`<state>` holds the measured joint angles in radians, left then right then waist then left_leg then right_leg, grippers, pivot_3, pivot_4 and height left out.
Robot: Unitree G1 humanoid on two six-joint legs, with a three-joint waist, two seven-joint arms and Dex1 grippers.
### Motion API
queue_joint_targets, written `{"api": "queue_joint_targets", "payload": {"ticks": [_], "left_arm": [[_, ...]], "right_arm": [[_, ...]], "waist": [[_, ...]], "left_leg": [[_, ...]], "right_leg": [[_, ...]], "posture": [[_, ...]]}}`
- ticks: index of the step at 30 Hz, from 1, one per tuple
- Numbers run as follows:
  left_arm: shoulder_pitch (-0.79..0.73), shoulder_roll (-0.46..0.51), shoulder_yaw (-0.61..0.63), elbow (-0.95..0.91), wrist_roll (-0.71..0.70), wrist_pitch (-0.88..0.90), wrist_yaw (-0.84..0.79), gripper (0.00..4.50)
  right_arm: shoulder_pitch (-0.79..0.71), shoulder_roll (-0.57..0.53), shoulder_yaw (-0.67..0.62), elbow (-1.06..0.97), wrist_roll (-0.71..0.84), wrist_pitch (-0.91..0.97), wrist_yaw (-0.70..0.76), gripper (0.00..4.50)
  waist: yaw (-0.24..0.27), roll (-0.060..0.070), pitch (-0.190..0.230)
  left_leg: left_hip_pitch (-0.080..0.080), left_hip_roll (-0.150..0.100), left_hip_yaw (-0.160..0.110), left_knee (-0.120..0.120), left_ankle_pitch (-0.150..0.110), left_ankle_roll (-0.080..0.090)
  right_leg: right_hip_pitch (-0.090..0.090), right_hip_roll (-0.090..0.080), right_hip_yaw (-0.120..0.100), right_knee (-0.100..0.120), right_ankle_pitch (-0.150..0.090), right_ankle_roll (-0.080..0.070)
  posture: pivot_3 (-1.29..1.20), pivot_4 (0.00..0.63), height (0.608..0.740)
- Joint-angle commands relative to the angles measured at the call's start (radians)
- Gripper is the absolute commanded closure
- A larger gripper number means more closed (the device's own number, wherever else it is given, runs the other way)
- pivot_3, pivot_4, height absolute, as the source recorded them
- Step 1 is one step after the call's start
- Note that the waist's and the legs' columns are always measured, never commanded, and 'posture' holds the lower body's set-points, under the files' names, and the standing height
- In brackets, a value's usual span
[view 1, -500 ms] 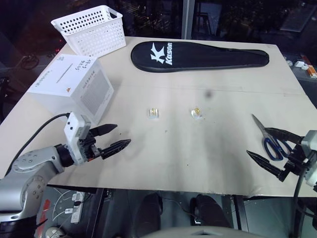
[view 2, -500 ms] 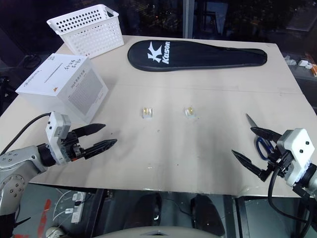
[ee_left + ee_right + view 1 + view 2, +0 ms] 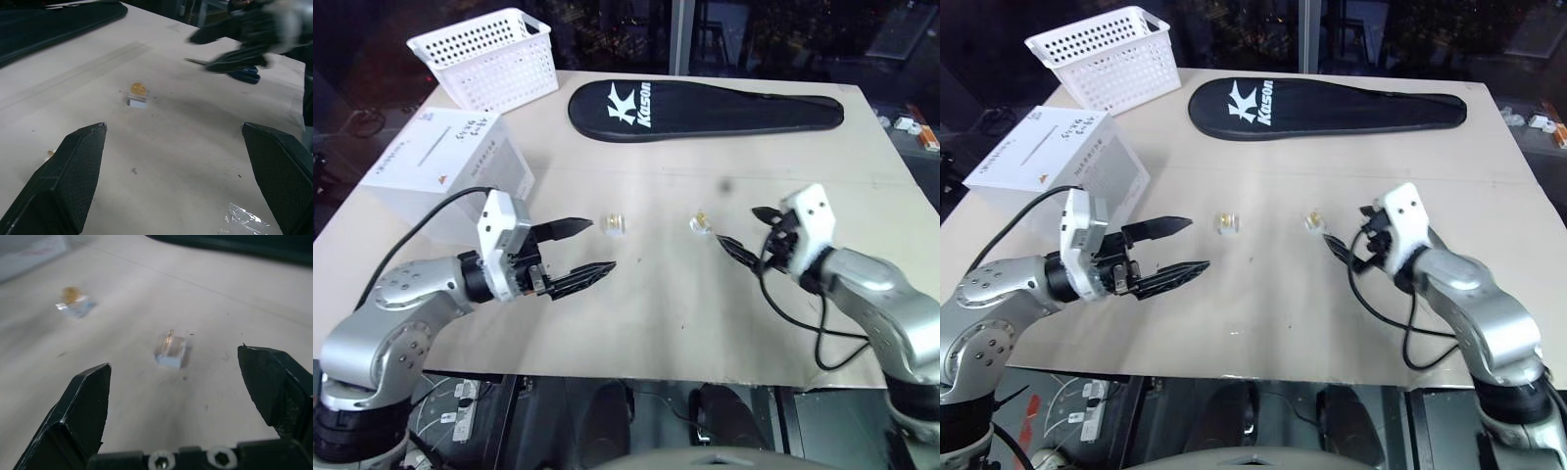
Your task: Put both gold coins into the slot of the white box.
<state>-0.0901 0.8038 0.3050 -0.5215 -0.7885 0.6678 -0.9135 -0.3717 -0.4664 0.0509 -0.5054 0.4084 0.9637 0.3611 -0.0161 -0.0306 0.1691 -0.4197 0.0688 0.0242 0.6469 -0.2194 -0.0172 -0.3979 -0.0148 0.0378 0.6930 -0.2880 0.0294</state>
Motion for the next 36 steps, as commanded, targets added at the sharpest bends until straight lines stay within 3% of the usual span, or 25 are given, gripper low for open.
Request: {"api": "queue_joint_targets", "payload": {"ticks": [1, 6, 8, 28, 32, 36], "left_arm": [[0.019, 0.021, 0.015, -0.047, 0.009, -0.036, -0.012, 0.0], [0.051, 0.022, 0.035, -0.064, 0.006, -0.042, 0.004, 0.0], [0.062, 0.022, 0.043, -0.071, 0.006, -0.045, 0.011, 0.0], [0.138, 0.023, 0.084, -0.089, 0.015, -0.068, 0.031, 0.0], [0.143, 0.023, 0.087, -0.09, 0.015, -0.069, 0.03, 0.0], [0.146, 0.023, 0.09, -0.09, 0.012, -0.069, 0.031, 0.0]], "right_arm": [[-0.101, 0.054, 0.061, 0.09, -0.046, 0.035, -0.051, 1.22], [-0.196, 0.118, 0.076, 0.219, -0.08, 0.056, -0.08, 1.22], [-0.211, 0.124, 0.078, 0.236, -0.087, 0.062, -0.076, 2.04], [-0.27, 0.169, 0.071, 0.345, -0.099, 0.086, -0.046, 2.04], [-0.278, 0.176, 0.074, 0.362, -0.113, 0.075, -0.053, 3.79], [-0.281, 0.18, 0.075, 0.366, -0.121, 0.073, -0.047, 3.79]], "waist": [[0.0, 0.0, 0.0], [0.003, 0.0, 0.0], [0.002, 0.0, 0.0], [-0.001, 0.0, 0.0], [-0.001, 0.001, 0.0], [-0.001, 0.0, 0.0]], "left_leg": [[-0.001, 0.0, 0.0, 0.0, 0.0, 0.0], [-0.002, 0.0, -0.001, 0.0, 0.0, 0.0], [-0.002, 0.0, -0.001, 0.0, 0.0, 0.0], [-0.003, 0.0, 0.0, 0.0, 0.0, 0.0], [-0.003, 0.0, 0.0, 0.0, 0.0, 0.0], [-0.005, 0.0, 0.0, 0.0, 0.0, 0.0]], "right_leg": [[-0.001, 0.0, 0.0, 0.0, 0.0, 0.0], [-0.001, 0.0, -0.001, 0.0, 0.0, 0.0], [-0.001, 0.0, -0.001, 0.0, 0.0, 0.0], [-0.003, 0.0, -0.001, 0.001, 0.0, 0.0], [-0.004, 0.0, -0.001, 0.001, 0.0, 0.0], [-0.006, 0.0, -0.001, 0.001, 0.0, 0.0]], "posture": [[0.0, 0.15, 0.726], [0.0, 0.15, 0.726], [0.0, 0.15, 0.726], [0.0, 0.15, 0.726], [0.0, 0.15, 0.726], [0.0, 0.15, 0.726]]}}
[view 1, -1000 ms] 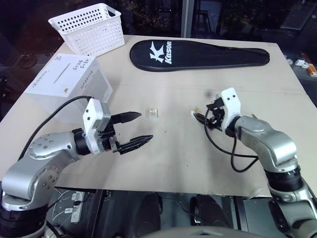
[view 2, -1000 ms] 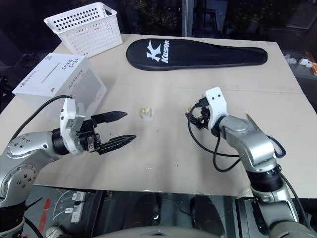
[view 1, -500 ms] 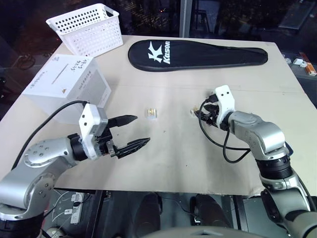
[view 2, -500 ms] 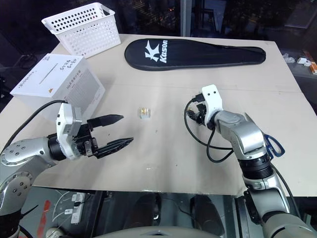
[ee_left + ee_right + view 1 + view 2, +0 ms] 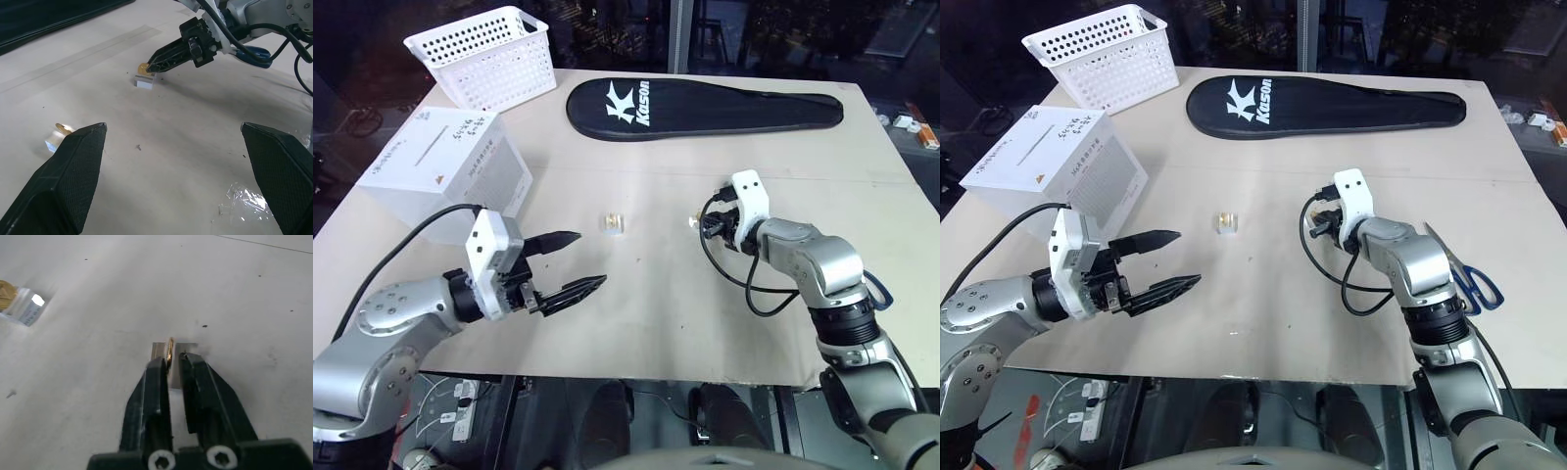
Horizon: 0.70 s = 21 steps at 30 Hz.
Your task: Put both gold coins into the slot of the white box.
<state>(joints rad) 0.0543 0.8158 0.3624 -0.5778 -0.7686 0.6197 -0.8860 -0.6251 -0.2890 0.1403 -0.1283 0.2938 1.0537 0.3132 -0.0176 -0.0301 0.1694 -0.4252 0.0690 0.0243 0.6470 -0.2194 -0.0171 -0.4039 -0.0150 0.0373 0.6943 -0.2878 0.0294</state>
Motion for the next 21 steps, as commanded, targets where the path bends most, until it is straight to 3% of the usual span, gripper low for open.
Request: {"api": "queue_joint_targets", "payload": {"ticks": [1, 6, 7, 11, 17, 21], "left_arm": [[0.002, 0.01, 0.033, -0.034, -0.008, -0.02, 0.004, 0.0], [0.014, 0.008, 0.039, -0.037, -0.009, -0.021, 0.004, 0.0], [0.015, 0.007, 0.041, -0.038, -0.011, -0.02, 0.005, 0.0], [0.01, -0.002, 0.049, -0.037, -0.04, -0.005, 0.016, 0.0], [-0.081, -0.009, 0.061, -0.006, -0.216, 0.11, 0.109, 0.0], [-0.164, -0.016, 0.049, 0.045, -0.346, 0.192, 0.173, 0.0]], "right_arm": [[-0.028, 0.004, -0.014, -0.01, -0.008, -0.017, 0.003, 3.79], [-0.03, 0.01, -0.013, -0.004, -0.013, -0.02, 0.008, 3.79], [-0.03, 0.011, -0.014, -0.004, -0.013, -0.021, 0.008, 4.33], [-0.03, 0.013, -0.02, -0.015, -0.011, -0.016, 0.01, 4.44], [-0.027, -0.001, -0.049, -0.101, 0.029, 0.001, 0.039, 4.44], [-0.01, -0.025, -0.096, -0.24, 0.147, 0.008, 0.138, 4.44]], "waist": [[0.0, 0.0, 0.0], [0.0, 0.0, 0.0], [-0.001, 0.0, 0.0], [0.0, 0.0, 0.0], [0.002, 0.0, 0.0], [0.001, 0.0, 0.0]], "left_leg": [[-0.002, 0.0, 0.0, 0.0, 0.0, 0.0], [-0.006, 0.0, 0.0, 0.001, 0.0, 0.0], [-0.006, 0.0, 0.0, 0.001, 0.0, 0.0], [-0.006, 0.0, 0.0, 0.001, 0.0, 0.0], [-0.007, 0.0, -0.001, 0.001, 0.0, 0.0], [-0.007, 0.0, -0.001, 0.001, 0.0, 0.0]], "right_leg": [[-0.002, 0.0, 0.0, 0.0, 0.0, 0.0], [-0.006, 0.0, 0.0, 0.001, 0.0, 0.0], [-0.006, 0.0, 0.0, 0.001, 0.0, 0.0], [-0.006, 0.0, 0.0, 0.001, 0.0, 0.0], [-0.006, 0.0, -0.001, 0.001, 0.0, 0.0], [-0.006, 0.0, 0.0, 0.001, 0.0, 0.0]], "posture": [[0.0, 0.15, 0.726], [0.0, 0.15, 0.726], [0.0, 0.15, 0.726], [0.0, 0.15, 0.726], [0.0, 0.15, 0.726], [0.0, 0.15, 0.726]]}}
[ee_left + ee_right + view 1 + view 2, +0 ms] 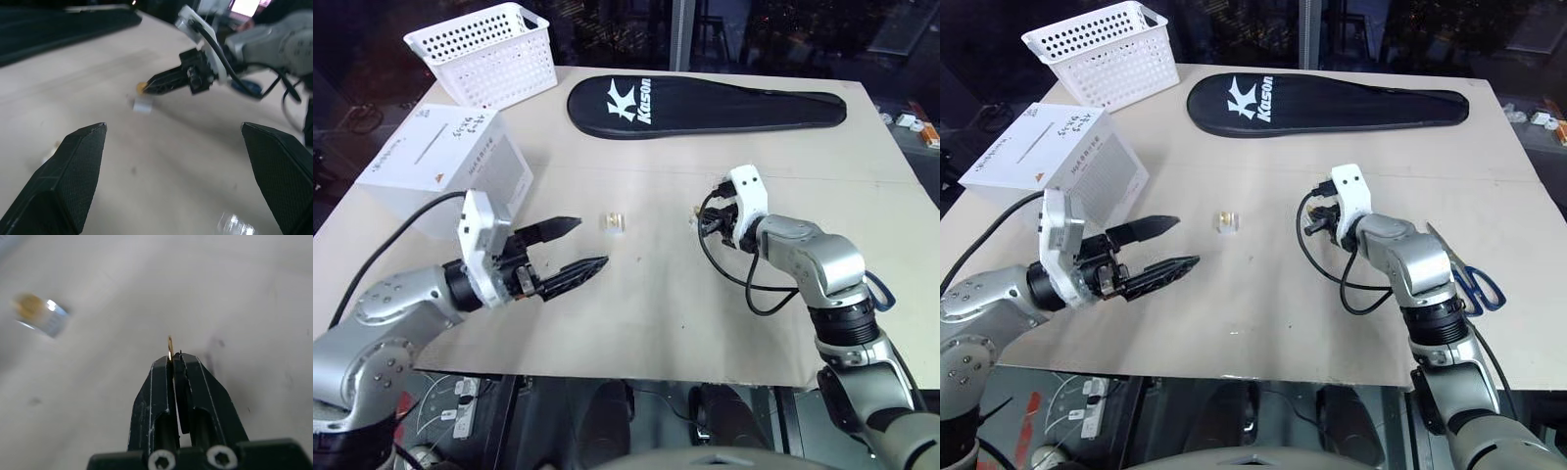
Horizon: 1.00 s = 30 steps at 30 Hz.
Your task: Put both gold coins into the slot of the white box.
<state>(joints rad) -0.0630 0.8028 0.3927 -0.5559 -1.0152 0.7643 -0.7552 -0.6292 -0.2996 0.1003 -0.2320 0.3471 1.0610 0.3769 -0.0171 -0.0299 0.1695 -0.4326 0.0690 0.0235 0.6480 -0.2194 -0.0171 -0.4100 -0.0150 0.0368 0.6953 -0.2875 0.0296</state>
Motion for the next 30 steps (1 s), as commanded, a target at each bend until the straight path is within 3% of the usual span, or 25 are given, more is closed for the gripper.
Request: {"api": "queue_joint_targets", "payload": {"ticks": [1, 3, 9, 15, 29, 30], "left_arm": [[-0.073, -0.003, 0.01, 0.039, -0.133, 0.068, 0.05, 0.0], [-0.137, -0.009, -0.013, 0.08, -0.192, 0.102, 0.066, 0.0], [-0.292, -0.018, -0.079, 0.162, -0.276, 0.175, 0.063, 2.51], [-0.453, -0.033, -0.183, 0.236, -0.315, 0.245, -0.052, 2.51], [-0.489, -0.052, -0.228, 0.259, -0.256, 0.247, -0.121, 2.51], [-0.49, -0.054, -0.229, 0.259, -0.254, 0.247, -0.123, 3.03]], "right_arm": [[-0.004, -0.02, -0.079, -0.18, 0.148, 0.013, 0.11, 4.44], [-0.006, -0.032, -0.124, -0.261, 0.264, 0.054, 0.177, 4.44], [-0.021, -0.094, -0.184, -0.356, 0.468, 0.11, 0.258, 4.5], [-0.051, -0.169, -0.184, -0.363, 0.556, 0.097, 0.29, 4.5], [-0.088, -0.199, -0.16, -0.369, 0.662, 0.076, 0.263, 4.5], [-0.091, -0.2, -0.156, -0.369, 0.667, 0.074, 0.262, 4.5]], "waist": [[0.0, 0.0, 0.0], [0.001, 0.0, 0.0], [0.001, 0.0, 0.0], [0.002, 0.0, 0.0], [0.0, 0.0, 0.0], [0.0, 0.0, 0.0]], "left_leg": [[0.0, 0.0, 0.0, 0.0, 0.0, 0.0], [0.0, 0.0, -0.001, 0.0, 0.0, 0.0], [0.0, 0.0, -0.002, 0.001, 0.0, 0.0], [0.0, -0.001, -0.002, 0.001, 0.0, 0.0], [0.0, -0.001, -0.002, 0.001, 0.0, 0.0], [0.0, -0.001, -0.002, 0.001, 0.0, 0.0]], "right_leg": [[0.0, 0.0, -0.001, 0.0, 0.0, 0.0], [0.0, 0.0, -0.001, 0.0, 0.0, 0.0], [0.002, 0.0, -0.002, 0.0, 0.0, 0.0], [0.002, 0.0, -0.003, 0.0, 0.0, 0.0], [0.002, 0.0, -0.002, 0.0, 0.0, 0.0], [0.002, 0.0, -0.002, 0.0, 0.0, 0.0]], "posture": [[0.0, 0.15, 0.726], [0.0, 0.15, 0.726], [0.0, 0.15, 0.726], [0.0, 0.15, 0.726], [0.0, 0.15, 0.726], [0.0, 0.15, 0.726]]}}
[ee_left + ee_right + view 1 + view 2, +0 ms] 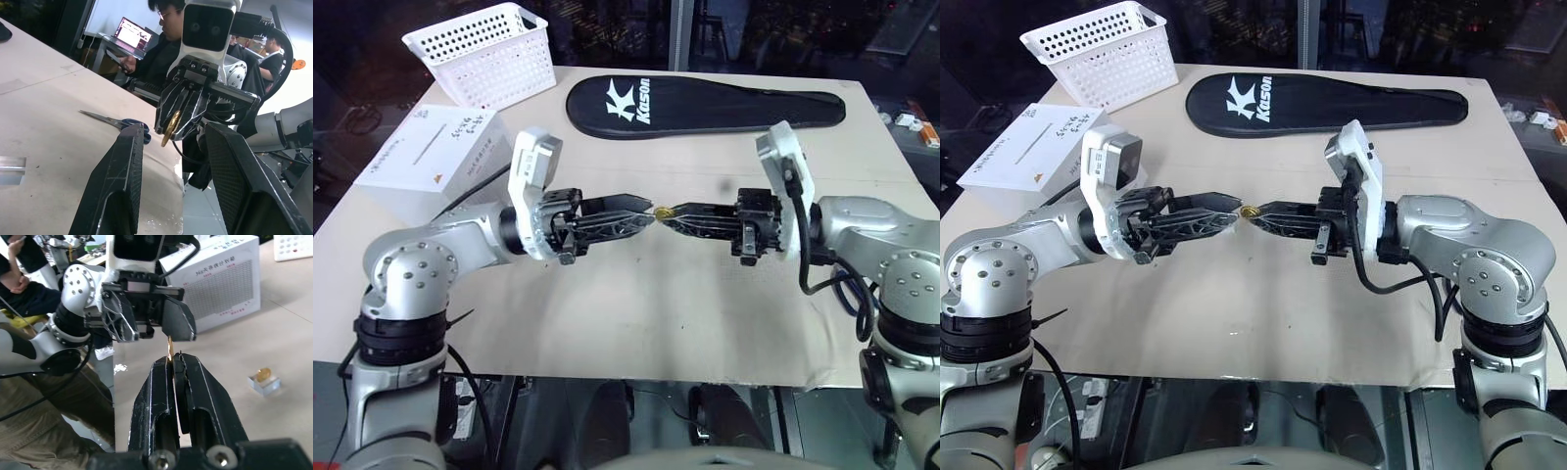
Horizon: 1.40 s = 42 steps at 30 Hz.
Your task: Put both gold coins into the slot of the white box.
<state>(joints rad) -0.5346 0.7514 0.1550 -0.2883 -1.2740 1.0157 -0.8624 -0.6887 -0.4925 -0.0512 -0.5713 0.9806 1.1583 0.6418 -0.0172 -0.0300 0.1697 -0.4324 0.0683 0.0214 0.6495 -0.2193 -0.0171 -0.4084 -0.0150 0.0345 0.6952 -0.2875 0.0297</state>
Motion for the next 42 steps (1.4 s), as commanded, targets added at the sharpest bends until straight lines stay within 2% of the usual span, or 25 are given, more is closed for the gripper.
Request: {"api": "queue_joint_targets", "payload": {"ticks": [1, 18, 21, 22, 33, 37, 42], "left_arm": [[-0.018, -0.003, 0.008, -0.009, 0.007, -0.005, -0.018, 3.27], [-0.022, -0.018, -0.015, -0.011, 0.074, -0.018, -0.085, 3.27], [-0.025, -0.026, -0.015, -0.007, 0.082, -0.016, -0.093, 4.01], [-0.025, -0.028, -0.015, -0.006, 0.085, -0.016, -0.095, 4.47], [-0.026, -0.04, -0.008, -0.018, 0.078, -0.001, -0.103, 4.47], [-0.029, -0.041, 0.011, -0.009, 0.067, 0.008, -0.086, 4.5], [-0.019, -0.013, 0.084, 0.002, 0.026, 0.031, -0.026, 4.5]], "right_arm": [[-0.034, -0.008, -0.001, -0.029, 0.037, -0.025, -0.004, 4.5], [-0.048, -0.024, 0.03, -0.021, 0.067, -0.047, -0.024, 4.5], [-0.048, -0.023, 0.034, -0.023, 0.073, -0.047, -0.029, 4.5], [-0.048, -0.023, 0.035, -0.023, 0.076, -0.047, -0.03, 4.5], [-0.034, -0.008, 0.051, -0.035, 0.094, -0.063, -0.058, 4.5], [-0.025, 0.004, 0.014, -0.011, 0.145, -0.056, -0.069, 3.1], [0.014, -0.056, -0.01, -0.034, 0.129, -0.071, -0.072, 0.67]], "waist": [[0.0, 0.0, 0.0], [0.001, 0.0, 0.0], [0.001, 0.0, 0.0], [0.0, 0.0, 0.0], [0.001, 0.0, 0.0], [0.001, 0.0, 0.0], [0.001, 0.0, 0.0]], "left_leg": [[0.0, 0.0, 0.0, 0.0, 0.0, 0.0], [0.0, 0.0, 0.0, 0.0, 0.0, 0.0], [0.0, 0.0, 0.0, 0.0, 0.0, 0.0], [0.0, 0.0, 0.0, 0.0, 0.0, 0.0], [0.0, 0.0, 0.0, 0.0, 0.0, 0.0], [0.0, 0.0, 0.0, 0.0, 0.0, 0.0], [0.0, 0.0, 0.0, 0.0, 0.0, 0.0]], "right_leg": [[0.0, 0.0, 0.0, 0.0, 0.0, 0.0], [0.0, 0.0, 0.0, 0.0, 0.0, 0.0], [0.0, 0.0, 0.0, 0.0, 0.0, 0.0], [0.0, 0.0, 0.0, 0.0, 0.0, 0.0], [0.0, 0.0, 0.0, 0.0, 0.0, 0.0], [0.0, 0.0, 0.0, 0.0, 0.0, 0.0], [0.0, 0.0, 0.0, 0.0, 0.0, 0.0]], "posture": [[0.0, 0.15, 0.726], [0.0, 0.15, 0.726], [0.0, 0.15, 0.726], [0.0, 0.15, 0.726], [0.0, 0.15, 0.726], [0.0, 0.15, 0.726], [0.0, 0.15, 0.726]]}}
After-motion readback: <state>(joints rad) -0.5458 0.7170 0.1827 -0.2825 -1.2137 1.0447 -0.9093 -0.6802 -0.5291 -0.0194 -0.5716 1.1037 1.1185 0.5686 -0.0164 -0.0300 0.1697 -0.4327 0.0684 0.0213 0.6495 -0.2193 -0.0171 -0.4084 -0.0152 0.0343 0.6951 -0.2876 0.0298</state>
